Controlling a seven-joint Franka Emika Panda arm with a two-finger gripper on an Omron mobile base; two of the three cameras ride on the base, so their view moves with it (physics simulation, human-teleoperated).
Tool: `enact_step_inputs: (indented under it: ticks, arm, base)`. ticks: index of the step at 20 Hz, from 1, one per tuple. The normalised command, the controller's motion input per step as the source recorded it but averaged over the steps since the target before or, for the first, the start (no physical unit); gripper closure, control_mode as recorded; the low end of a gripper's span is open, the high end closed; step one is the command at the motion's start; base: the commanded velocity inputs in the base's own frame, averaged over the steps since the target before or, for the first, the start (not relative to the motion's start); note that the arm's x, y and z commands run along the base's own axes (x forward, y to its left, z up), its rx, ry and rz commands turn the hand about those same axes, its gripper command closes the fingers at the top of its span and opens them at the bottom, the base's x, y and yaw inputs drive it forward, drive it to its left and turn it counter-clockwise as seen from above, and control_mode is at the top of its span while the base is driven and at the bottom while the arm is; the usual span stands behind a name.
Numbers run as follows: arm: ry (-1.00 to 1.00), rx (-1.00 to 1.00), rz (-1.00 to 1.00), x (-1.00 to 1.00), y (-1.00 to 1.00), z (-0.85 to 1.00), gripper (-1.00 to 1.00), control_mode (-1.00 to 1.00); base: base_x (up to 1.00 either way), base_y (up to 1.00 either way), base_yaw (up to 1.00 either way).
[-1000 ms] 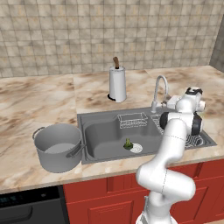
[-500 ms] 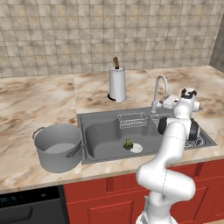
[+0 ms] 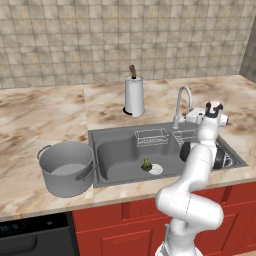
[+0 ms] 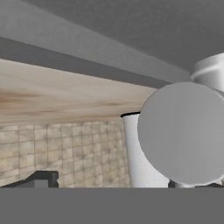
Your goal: Dump the broccoli from the pot into the sink. Then turn on the water and wash the broccoli. Then turn off the water and put the broccoli back in the pot.
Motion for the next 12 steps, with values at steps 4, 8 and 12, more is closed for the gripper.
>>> enact_step_inputs:
  ticks: [4,8,12]
  arm:
    - [0.00,0.00,-0.12,0.19,-0.02,-0.23,1.00,-1.00]
    - [-0.01,0.00,-0.19,0.02,-0.34,-0.43,1.00,-1.00]
    - [0.00,0.00,-0.27,0.00,-0.93,-0.64,1.00,-1.00]
  base:
    - [0.00,0.00,0.00]
    - [0.00,0.00,0.00]
    - [0.00,0.00,0.00]
